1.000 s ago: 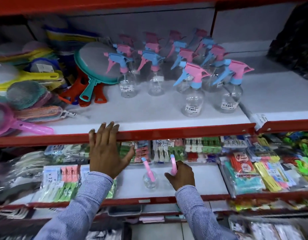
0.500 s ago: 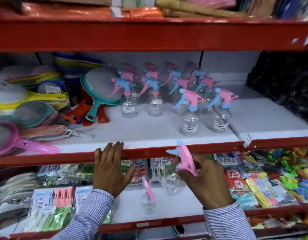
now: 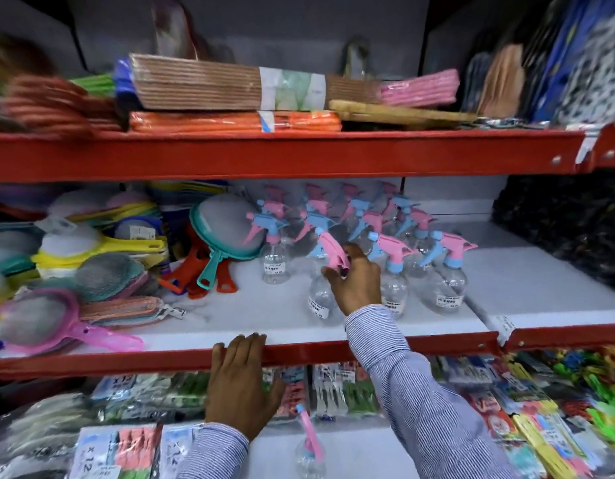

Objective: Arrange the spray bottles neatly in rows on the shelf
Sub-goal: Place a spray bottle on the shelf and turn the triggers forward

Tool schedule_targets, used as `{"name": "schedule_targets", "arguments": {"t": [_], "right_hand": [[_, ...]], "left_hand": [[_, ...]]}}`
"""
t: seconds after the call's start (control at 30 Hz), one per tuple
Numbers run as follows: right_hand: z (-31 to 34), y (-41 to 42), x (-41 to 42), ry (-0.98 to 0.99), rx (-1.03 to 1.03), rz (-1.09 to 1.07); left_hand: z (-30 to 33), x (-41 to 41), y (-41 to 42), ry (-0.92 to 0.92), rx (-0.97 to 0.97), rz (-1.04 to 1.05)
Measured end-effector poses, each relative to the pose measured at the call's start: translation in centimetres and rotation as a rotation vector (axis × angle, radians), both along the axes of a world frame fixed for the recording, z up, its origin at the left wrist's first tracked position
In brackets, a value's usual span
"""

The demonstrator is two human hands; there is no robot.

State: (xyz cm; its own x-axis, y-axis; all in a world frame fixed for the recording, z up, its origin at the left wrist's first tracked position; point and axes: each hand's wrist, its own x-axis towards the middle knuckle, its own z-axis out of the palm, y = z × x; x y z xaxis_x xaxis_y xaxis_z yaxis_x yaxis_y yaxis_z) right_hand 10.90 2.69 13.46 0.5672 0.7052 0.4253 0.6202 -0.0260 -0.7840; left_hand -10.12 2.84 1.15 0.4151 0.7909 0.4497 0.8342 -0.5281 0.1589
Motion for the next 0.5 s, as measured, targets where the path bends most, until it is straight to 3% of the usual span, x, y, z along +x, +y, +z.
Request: {"name": "schedule_targets", "arguments": {"t": [0.23,0.5], "right_hand": [[-1.6,0.3,-1.0,0.016,0.096,-0.045],[-1.7,0.7,-1.0,0.051,0.058,-0.149]], "left_hand": [[-0.2,0.1,0.0,-0.006,0.002,0.025],[-0.2,0.7,0.0,-0.006,-0.016,0.058]]}}
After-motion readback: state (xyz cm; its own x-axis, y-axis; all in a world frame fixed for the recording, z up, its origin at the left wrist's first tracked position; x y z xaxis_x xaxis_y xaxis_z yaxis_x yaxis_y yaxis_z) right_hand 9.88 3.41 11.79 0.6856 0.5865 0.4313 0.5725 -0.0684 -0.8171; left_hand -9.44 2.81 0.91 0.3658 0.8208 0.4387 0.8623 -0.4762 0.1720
